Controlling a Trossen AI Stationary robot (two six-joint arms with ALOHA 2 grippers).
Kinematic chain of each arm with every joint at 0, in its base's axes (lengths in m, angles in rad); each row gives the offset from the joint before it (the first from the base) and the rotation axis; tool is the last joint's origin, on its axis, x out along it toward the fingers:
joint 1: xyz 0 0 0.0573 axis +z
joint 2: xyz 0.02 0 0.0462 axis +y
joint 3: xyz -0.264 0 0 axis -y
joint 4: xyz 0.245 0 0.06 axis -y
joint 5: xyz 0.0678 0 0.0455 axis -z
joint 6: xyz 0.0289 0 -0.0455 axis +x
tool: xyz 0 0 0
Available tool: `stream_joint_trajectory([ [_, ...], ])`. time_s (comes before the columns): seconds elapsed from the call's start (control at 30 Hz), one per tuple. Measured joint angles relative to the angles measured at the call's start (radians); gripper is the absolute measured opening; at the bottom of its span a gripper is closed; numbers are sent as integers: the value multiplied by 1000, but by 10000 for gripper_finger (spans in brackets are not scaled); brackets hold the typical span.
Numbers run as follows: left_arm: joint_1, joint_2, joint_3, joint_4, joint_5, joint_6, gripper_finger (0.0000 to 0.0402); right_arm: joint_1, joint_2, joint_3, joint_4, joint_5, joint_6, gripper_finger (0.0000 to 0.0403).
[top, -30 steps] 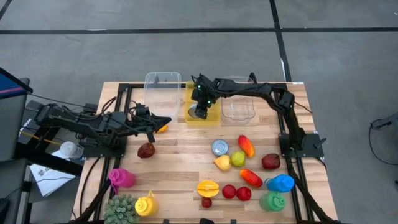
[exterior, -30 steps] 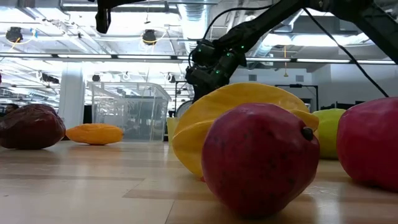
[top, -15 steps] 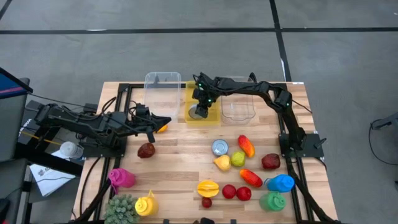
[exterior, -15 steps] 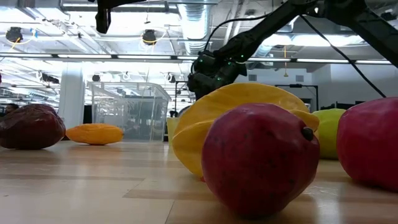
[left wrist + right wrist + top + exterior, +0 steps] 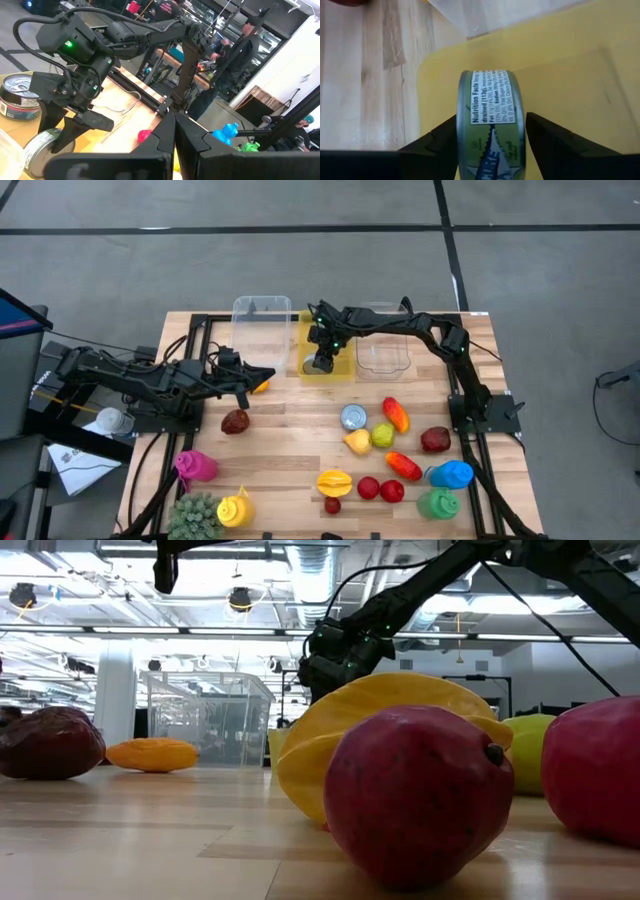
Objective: Pick & Place Food Item
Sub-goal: Put the green tuna can into the yellow bin, then put the red tuna can into the yellow bin
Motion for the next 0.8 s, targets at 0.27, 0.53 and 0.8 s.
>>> stream_joint_trajectory([
  [0.27,0,0,0,0,0,0,0,-4,0,1,2,14,-7,202],
  [0.53,0,0,0,0,0,-3,0,-33,-10,79,-51,2,-9,192],
  [0.8,0,0,0,0,0,-3,0,-42,-10,158,-117,57,-64,219],
])
